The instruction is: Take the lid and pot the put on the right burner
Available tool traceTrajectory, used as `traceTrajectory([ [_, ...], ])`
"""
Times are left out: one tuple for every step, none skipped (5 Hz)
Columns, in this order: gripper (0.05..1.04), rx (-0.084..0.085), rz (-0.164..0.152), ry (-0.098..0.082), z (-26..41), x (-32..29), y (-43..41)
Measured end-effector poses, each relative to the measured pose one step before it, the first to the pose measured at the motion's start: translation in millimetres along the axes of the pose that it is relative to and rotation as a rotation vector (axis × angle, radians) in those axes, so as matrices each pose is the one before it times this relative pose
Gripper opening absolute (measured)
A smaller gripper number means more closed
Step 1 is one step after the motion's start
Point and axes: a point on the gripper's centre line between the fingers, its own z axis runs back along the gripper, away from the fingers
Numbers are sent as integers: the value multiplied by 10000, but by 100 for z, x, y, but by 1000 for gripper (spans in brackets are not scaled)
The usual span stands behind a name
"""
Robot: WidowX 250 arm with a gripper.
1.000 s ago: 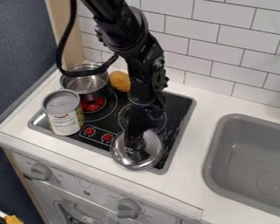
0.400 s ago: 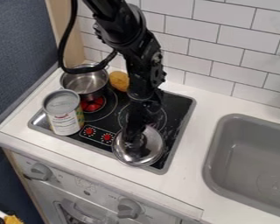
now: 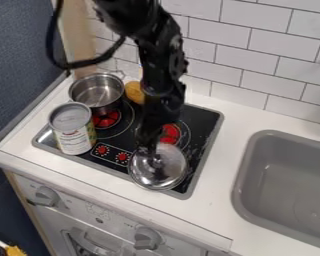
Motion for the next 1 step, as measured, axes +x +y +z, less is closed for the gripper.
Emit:
traceTrajectory([
  [999,561,361,86,3578,-694,417],
])
